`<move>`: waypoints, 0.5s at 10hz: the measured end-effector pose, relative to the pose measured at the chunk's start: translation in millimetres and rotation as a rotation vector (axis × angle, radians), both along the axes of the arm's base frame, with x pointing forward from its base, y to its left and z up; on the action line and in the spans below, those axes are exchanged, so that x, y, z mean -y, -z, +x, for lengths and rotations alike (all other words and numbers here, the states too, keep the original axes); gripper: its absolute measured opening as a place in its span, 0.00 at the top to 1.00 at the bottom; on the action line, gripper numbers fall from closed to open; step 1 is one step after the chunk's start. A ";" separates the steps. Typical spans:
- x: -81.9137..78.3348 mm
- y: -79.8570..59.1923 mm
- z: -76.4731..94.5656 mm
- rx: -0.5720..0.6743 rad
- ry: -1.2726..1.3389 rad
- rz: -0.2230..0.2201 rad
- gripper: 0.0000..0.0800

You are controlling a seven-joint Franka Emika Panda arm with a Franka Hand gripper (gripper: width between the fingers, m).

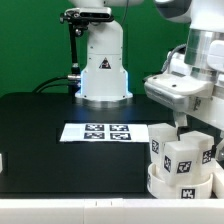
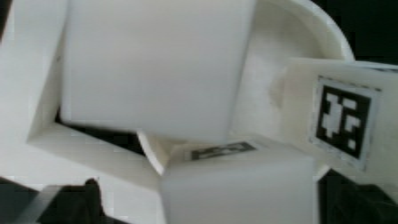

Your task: Assemble stool

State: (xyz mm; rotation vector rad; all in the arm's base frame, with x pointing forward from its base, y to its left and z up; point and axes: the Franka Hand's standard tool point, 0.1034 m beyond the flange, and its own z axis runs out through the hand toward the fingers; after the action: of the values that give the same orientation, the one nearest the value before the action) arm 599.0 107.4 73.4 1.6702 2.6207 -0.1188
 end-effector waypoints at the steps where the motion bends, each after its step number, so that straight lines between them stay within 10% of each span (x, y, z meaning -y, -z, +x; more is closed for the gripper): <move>1: 0.3 0.1 0.3 0.002 0.017 0.000 0.19; 5: 2.3 0.9 0.0 0.014 0.201 -0.002 0.58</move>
Offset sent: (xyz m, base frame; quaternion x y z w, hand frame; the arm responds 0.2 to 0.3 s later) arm 0.0000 0.0000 0.0000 0.0000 0.0000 0.0650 0.9979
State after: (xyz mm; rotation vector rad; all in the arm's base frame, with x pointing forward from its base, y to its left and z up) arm 599.1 105.1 72.4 1.9215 2.4355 -0.1141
